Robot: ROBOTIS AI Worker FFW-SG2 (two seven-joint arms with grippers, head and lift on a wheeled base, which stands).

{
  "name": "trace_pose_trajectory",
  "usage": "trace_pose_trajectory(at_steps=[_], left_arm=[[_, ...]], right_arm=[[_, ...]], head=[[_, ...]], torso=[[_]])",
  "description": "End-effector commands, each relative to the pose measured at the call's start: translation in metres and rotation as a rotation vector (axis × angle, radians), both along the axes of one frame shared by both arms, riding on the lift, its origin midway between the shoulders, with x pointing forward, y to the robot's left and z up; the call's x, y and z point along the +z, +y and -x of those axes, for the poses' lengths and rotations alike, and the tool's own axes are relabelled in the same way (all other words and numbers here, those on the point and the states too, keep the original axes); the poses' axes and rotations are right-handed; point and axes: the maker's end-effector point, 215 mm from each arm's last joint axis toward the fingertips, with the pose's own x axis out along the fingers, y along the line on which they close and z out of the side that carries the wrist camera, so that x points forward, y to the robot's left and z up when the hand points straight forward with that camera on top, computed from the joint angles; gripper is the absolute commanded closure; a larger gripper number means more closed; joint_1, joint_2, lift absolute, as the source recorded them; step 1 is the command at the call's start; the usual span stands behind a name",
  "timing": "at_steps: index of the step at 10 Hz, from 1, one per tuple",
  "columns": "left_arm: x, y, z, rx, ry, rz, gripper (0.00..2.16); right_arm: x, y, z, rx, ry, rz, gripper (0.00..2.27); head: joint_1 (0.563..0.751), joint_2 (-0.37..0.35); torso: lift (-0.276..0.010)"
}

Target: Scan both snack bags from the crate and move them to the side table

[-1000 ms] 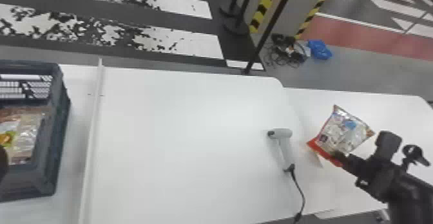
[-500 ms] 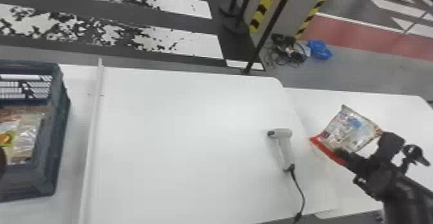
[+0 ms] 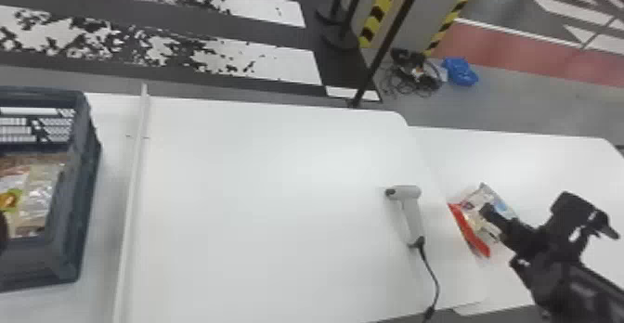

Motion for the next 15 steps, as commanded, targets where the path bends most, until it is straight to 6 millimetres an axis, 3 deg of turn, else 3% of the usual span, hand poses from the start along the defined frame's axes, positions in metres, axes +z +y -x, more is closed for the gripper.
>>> trace_pose_trajectory(at_steps=[1,4,7,9,12,15], left_arm=[[0.002,-0.001,0.000,-0.003,-0.003,0.000,0.15],[0.002,0.000,0.002,-0.001,0.000,-0.003,0.15],[0.009,-0.005,0.002,-0.006,-0.012,-0.006,0.16],[0.010,-0.005,0.004,-0.005,-0.010,-0.009,0.16],[0.008,-0.010,0.004,-0.009,-0.006,-0.014,0.16],[0.005,-0.017,0.004,-0.012,0.000,-0.008,0.16]], right_arm=[[0.027,0.025,-0.005,0.058,-0.058,0.060,0.04],[0.068,0.117,-0.025,0.224,-0.154,0.127,0.05],[0.101,0.247,-0.048,0.428,-0.258,0.177,0.04],[0.094,0.318,-0.054,0.509,-0.275,0.156,0.04],[0.098,0.411,-0.044,0.573,-0.368,0.214,0.04],[0.097,0.476,-0.025,0.611,-0.421,0.213,0.04]], head=[[0.695,-0.350],[0.695,-0.350],[0.695,-0.350],[0.695,-0.266],[0.695,-0.132],[0.695,-0.021]], torso=[[-0.075],[-0.075],[-0.075],[-0.075],[-0.075],[-0.075]])
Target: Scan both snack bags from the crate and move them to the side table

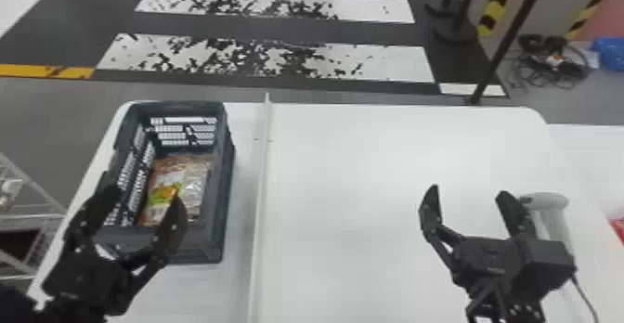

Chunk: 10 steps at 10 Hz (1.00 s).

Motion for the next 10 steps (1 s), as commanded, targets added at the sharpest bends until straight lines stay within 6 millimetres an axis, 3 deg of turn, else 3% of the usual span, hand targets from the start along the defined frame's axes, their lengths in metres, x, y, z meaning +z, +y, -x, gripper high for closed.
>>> trace_pose_trajectory(at_steps=[1,4,6,8,10], left_arm=[[-0.003,-0.004,0.000,-0.005,0.005,0.002,0.16],[-0.007,-0.009,0.000,-0.012,0.011,0.000,0.16],[0.009,-0.009,-0.001,-0.027,-0.003,-0.012,0.16],[0.017,0.015,-0.008,-0.023,0.047,-0.057,0.16],[0.009,0.047,-0.022,-0.017,0.172,-0.094,0.17]], right_arm=[[-0.009,0.027,0.009,0.026,0.002,-0.017,0.04],[-0.020,0.048,0.023,0.040,-0.004,-0.031,0.04],[-0.022,0.050,0.026,0.043,-0.006,-0.035,0.05],[-0.021,0.050,0.027,0.045,-0.010,-0.034,0.05],[-0.025,0.054,0.029,0.055,-0.004,-0.033,0.06]], head=[[0.695,0.014],[0.695,0.071],[0.695,0.085],[0.695,0.096],[0.695,0.124]], torso=[[-0.075],[-0.075],[-0.075],[-0.075],[-0.075]])
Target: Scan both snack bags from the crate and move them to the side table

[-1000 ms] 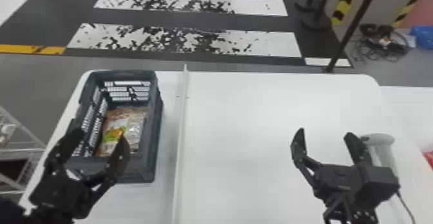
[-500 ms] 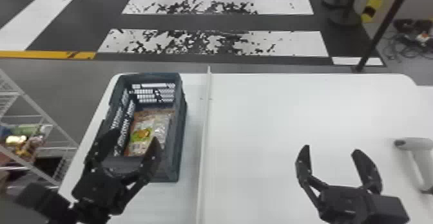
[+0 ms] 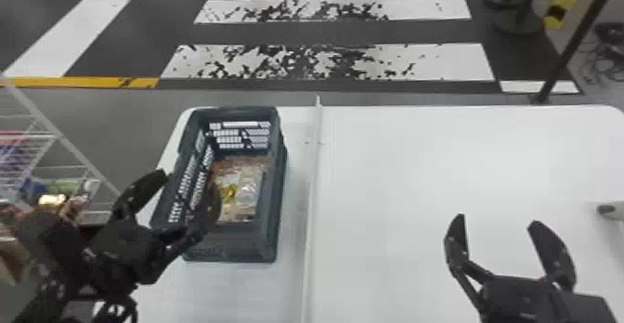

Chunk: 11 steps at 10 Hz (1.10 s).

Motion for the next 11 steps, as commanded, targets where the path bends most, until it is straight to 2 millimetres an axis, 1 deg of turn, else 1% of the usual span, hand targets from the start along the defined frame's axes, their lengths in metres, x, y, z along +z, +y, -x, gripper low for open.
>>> trace_pose_trajectory(at_steps=[1,2,3,5,6,8,9,11], left_arm=[[-0.016,0.025,-0.011,0.032,0.124,-0.023,0.18],[-0.024,0.031,-0.016,0.030,0.175,-0.038,0.18],[-0.025,0.037,-0.023,0.030,0.203,-0.064,0.18],[-0.019,0.035,-0.041,-0.002,0.226,-0.094,0.18],[-0.008,0.037,-0.053,-0.014,0.206,-0.110,0.17],[-0.027,0.045,-0.068,-0.029,0.266,-0.131,0.17],[-0.032,0.052,-0.074,-0.037,0.278,-0.154,0.17],[-0.042,0.056,-0.088,-0.061,0.302,-0.198,0.17]], right_arm=[[-0.003,0.001,0.001,0.005,0.005,0.000,0.06],[-0.003,0.002,0.001,0.007,0.005,0.001,0.06],[-0.003,0.001,0.001,0.008,0.005,0.002,0.06],[-0.001,0.001,0.001,0.010,0.002,0.004,0.06],[-0.001,0.003,0.001,0.013,0.004,0.001,0.06],[-0.001,0.006,0.003,0.016,0.007,-0.001,0.06],[0.000,0.008,0.004,0.020,0.007,-0.003,0.06],[0.000,0.012,0.006,0.024,0.009,0.003,0.06]], head=[[0.695,0.151],[0.695,0.179],[0.695,0.196],[0.695,0.208],[0.695,0.208],[0.695,0.207],[0.695,0.211],[0.695,0.228]], torso=[[-0.075],[-0.075],[-0.075],[-0.075],[-0.075],[-0.075],[-0.075],[-0.075]])
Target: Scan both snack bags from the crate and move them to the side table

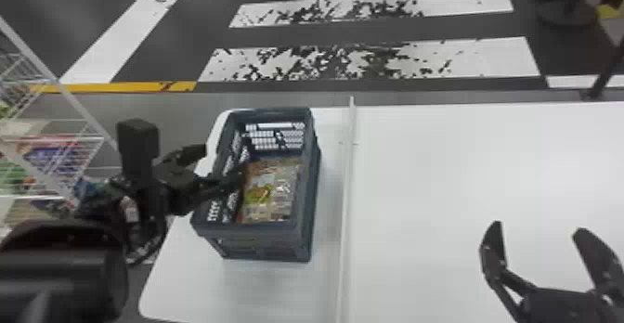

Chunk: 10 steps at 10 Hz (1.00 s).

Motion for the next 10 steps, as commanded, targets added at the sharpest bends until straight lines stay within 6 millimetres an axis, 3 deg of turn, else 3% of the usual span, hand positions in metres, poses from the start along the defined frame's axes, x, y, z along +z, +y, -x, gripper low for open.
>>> trace_pose_trajectory(at_steps=[1,4,7,10], left_arm=[[-0.005,-0.004,-0.010,-0.034,0.012,-0.017,0.17],[-0.020,-0.015,-0.037,-0.137,0.049,-0.107,0.17],[-0.050,-0.020,-0.059,-0.219,0.114,-0.188,0.17],[-0.074,-0.059,-0.078,-0.344,0.157,-0.251,0.17]], right_arm=[[0.001,0.003,0.002,0.002,0.003,0.002,0.06],[-0.002,0.009,0.002,0.012,0.024,0.018,0.07],[-0.006,0.013,0.004,0.014,0.043,0.035,0.07],[-0.008,0.014,0.007,0.014,0.050,0.036,0.07]], head=[[0.695,0.232],[0.695,0.223],[0.695,0.213],[0.695,0.183]], torso=[[-0.075],[-0.075],[-0.075],[-0.075]])
